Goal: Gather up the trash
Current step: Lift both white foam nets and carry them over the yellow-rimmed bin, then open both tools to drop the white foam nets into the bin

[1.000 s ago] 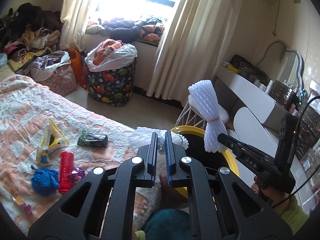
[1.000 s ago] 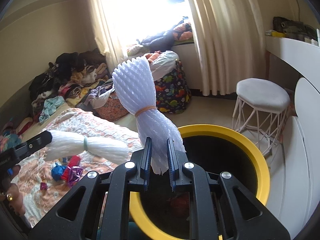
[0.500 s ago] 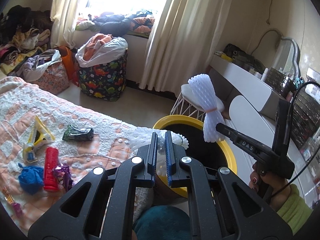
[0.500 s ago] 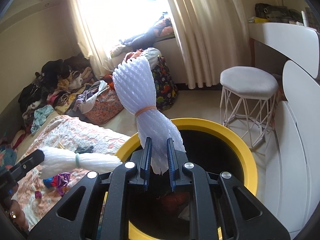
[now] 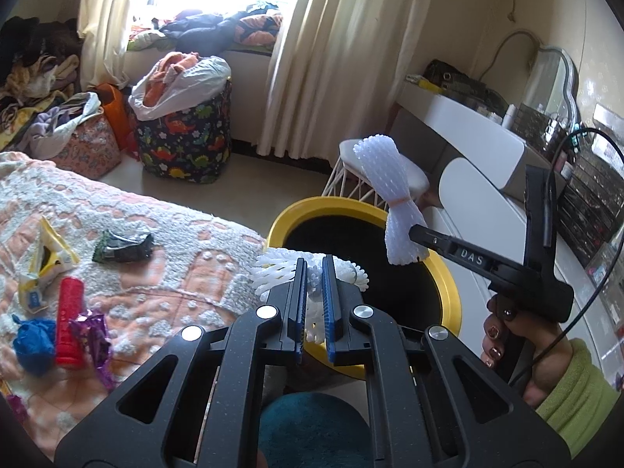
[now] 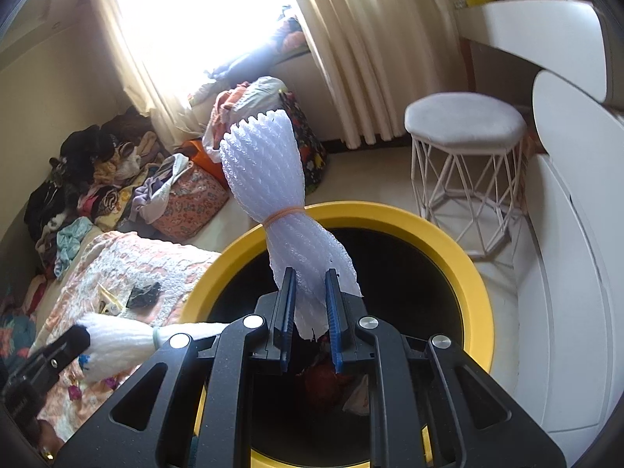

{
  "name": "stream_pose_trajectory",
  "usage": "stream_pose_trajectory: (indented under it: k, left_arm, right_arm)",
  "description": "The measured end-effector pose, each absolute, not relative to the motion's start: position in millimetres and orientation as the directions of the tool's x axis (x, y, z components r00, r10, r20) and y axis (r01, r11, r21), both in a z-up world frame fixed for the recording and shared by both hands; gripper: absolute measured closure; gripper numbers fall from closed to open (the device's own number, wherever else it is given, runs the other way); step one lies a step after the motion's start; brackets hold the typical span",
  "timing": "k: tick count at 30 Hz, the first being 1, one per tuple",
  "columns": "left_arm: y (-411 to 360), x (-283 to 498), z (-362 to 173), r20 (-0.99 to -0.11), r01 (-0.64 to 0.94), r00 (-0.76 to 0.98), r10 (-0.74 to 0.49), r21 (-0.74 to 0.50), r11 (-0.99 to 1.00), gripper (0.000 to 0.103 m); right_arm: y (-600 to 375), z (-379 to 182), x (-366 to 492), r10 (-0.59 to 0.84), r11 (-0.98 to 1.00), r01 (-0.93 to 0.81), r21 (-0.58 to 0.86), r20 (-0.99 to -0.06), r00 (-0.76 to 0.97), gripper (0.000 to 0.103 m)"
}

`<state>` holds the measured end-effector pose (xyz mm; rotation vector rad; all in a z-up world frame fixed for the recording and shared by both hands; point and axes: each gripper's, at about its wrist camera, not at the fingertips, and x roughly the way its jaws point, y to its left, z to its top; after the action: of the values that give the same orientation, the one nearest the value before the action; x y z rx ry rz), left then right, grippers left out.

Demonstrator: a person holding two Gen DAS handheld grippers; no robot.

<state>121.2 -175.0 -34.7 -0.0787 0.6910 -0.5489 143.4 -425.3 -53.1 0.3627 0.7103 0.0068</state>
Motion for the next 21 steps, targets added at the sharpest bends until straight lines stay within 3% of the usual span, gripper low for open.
stream_pose_trajectory:
  k: [12, 19, 21]
  left_arm:
    - [-194.7, 124.0, -57.2, -0.637, 0.486, 0.575, -0.514, -0.24, 0.841, 0.099]
    - [-198.0, 127.2, -64.3, -0.647, 0.474, 0.566, -0.511, -0.253, 0.844, 0.098]
    - [-194.3, 128.6, -65.5, -0.649, 0.459, 0.567, -0.507, -0.262, 0.849, 0.092]
  right_arm:
    - [-433.5, -69.1, 150.8, 0.119, 0.929, 0.163, 0.332, -0.684, 0.72, 0.088]
    - [-437.8, -73.2, 152.2, 0.112, 0.919, 0.192, 0.344, -0.695, 0.71, 0.078]
    - [-438.6, -71.6, 152.3, 0.103, 0.92, 0.197, 0.338, -0.693, 0.713, 0.072]
